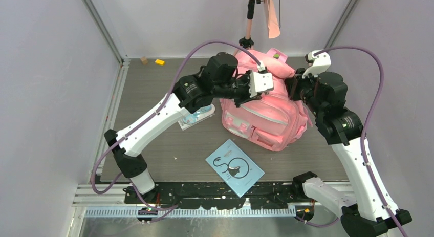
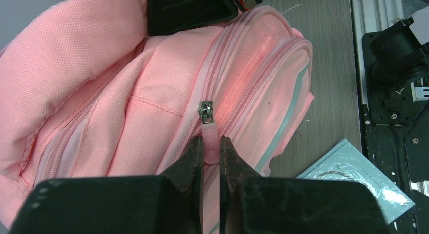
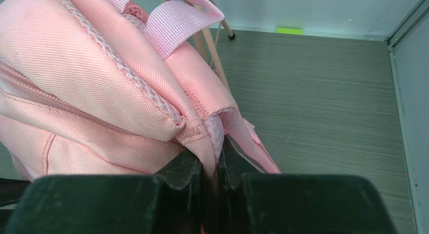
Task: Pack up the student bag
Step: Unzip the student bag at the center of the board.
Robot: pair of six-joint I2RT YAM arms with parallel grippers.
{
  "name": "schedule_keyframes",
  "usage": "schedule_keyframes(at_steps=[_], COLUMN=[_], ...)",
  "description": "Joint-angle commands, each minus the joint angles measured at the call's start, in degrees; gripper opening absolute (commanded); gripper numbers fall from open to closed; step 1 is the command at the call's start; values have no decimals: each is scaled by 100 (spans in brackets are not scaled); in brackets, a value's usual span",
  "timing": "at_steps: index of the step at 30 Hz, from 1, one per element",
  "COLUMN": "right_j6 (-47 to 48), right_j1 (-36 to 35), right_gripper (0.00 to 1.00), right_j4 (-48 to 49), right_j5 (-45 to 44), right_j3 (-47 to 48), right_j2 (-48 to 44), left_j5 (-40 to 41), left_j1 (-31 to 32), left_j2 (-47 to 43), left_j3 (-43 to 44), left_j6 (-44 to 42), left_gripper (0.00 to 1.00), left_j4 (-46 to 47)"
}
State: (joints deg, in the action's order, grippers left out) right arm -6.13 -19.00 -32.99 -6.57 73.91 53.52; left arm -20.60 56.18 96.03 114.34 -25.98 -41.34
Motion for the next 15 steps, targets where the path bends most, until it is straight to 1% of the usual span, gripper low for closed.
schedule_keyframes(at_steps=[1, 7, 12, 15], right_j6=[-274, -294, -311, -310], right_j1=[-68, -68, -68, -68], right_gripper=[0, 0, 0, 0], right_j4=[1233, 1262, 1278, 1291], right_j5=[243, 239, 243, 240], right_j3=[69, 15, -28, -34], right_j2=[-6, -24, -58, -97], left_j5=[-577, -560, -431, -519], left_j1=[541, 824, 866, 878], left_j2=[289, 464, 568, 696], left_j3=[33, -23, 34, 112], left_j6=[107, 295, 572, 698], left_gripper=[0, 0, 0, 0], left_j4=[354, 900, 1363, 1418])
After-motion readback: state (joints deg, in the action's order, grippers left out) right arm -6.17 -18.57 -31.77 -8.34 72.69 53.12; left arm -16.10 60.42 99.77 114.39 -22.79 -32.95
